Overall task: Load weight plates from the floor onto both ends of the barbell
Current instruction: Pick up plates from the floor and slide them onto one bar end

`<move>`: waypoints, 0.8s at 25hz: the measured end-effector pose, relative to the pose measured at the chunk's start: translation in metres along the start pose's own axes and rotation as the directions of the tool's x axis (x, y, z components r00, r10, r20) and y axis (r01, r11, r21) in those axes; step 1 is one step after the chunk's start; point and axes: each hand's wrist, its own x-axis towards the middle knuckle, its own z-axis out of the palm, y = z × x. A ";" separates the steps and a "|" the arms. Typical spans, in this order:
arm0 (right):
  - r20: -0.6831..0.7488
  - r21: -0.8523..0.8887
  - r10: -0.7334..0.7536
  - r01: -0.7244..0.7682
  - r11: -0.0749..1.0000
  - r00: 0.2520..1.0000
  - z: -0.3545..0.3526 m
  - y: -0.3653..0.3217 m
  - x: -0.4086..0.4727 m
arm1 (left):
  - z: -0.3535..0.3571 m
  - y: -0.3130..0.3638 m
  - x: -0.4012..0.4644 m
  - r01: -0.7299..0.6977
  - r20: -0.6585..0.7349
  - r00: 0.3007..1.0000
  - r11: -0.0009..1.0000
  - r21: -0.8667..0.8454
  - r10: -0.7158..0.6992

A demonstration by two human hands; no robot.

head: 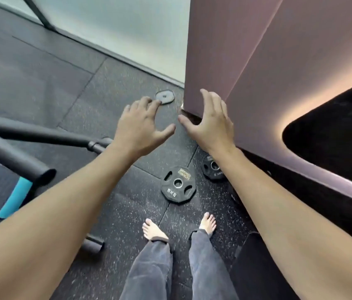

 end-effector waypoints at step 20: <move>0.342 -0.268 0.611 -0.550 0.791 0.714 0.540 0.323 -0.105 | 0.639 -0.112 -0.003 0.320 0.500 0.813 0.946 0.047 -0.300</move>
